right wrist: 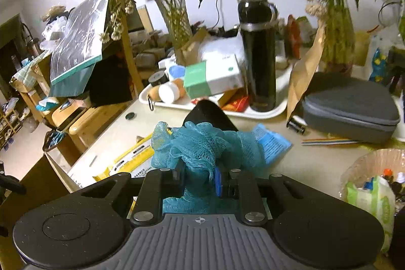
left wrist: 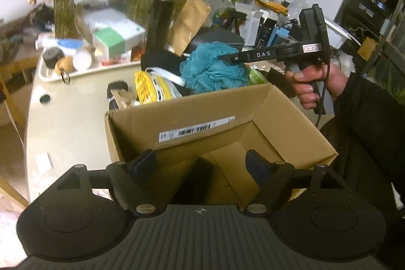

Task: Organize soft objects
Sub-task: 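Carry the blue mesh pouf over the box and open the right tool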

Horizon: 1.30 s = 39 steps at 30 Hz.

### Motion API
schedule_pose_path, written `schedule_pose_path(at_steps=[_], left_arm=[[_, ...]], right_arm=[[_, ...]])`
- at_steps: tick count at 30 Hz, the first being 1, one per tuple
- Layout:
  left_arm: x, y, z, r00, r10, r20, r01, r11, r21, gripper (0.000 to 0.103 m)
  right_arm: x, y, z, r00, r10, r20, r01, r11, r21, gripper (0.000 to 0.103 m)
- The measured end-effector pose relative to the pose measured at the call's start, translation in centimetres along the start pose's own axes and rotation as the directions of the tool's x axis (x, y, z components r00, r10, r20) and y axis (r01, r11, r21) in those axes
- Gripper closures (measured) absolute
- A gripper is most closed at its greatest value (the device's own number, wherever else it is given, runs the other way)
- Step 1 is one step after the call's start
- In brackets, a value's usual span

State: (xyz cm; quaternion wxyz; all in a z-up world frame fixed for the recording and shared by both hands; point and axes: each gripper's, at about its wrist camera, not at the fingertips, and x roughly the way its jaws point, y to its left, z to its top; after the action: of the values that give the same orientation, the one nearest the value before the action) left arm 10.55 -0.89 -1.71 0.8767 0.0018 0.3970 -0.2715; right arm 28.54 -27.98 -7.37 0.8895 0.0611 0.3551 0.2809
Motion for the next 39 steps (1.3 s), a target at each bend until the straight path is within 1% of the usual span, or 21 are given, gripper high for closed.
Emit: schedule_pose_path(at_steps=[4,7,9,16,22,25,30,39], left_arm=[[-0.6,-0.7,-0.1,0.999,0.033,0.024,-0.033,0.999,0.028,0.025],[-0.9,-1.1,-0.3,0.997,0.069,0.036,-0.07,0.996,0.046,0.025],[-1.2,-1.3,-0.4,0.995,0.091,0.044,-0.093,0.994,0.053,0.025],[-2.1,-1.7,-0.4,0.986,0.145,0.077,-0.15,0.987,0.062,0.025],[-2.9,-1.9,-0.5,0.98,0.174,0.093,-0.179,0.983,0.051,0.025],[-3.5,-1.9,-0.7,0.977,0.187,0.102,-0.192,0.98,0.045,0.025],[-4.4,-1.9,-0.9,0.973,0.201,0.114,-0.206,0.978,0.04,0.025],[-5.4,-1.8,-1.5,0.97,0.213,0.121,-0.217,0.976,0.024,0.025]], right_arm=[[-1.3,0.4,0.1,0.998,-0.015,0.055,0.015,1.0,0.002,0.079],[-2.1,0.8,0.2,0.995,-0.064,0.079,0.065,0.998,-0.012,0.079],[-2.6,0.7,0.2,0.992,-0.079,0.097,0.08,0.997,-0.003,0.079],[-5.5,2.1,0.6,0.981,-0.094,0.167,0.099,0.995,-0.021,0.079],[-8.8,3.8,1.0,0.979,-0.053,0.198,0.064,0.997,-0.049,0.079],[-10.7,4.7,0.9,0.976,-0.043,0.214,0.059,0.996,-0.069,0.079],[-13.7,6.5,0.7,0.971,-0.005,0.238,0.031,0.994,-0.104,0.079],[-16.9,9.7,-0.2,0.965,0.051,0.259,-0.004,0.984,-0.177,0.079]])
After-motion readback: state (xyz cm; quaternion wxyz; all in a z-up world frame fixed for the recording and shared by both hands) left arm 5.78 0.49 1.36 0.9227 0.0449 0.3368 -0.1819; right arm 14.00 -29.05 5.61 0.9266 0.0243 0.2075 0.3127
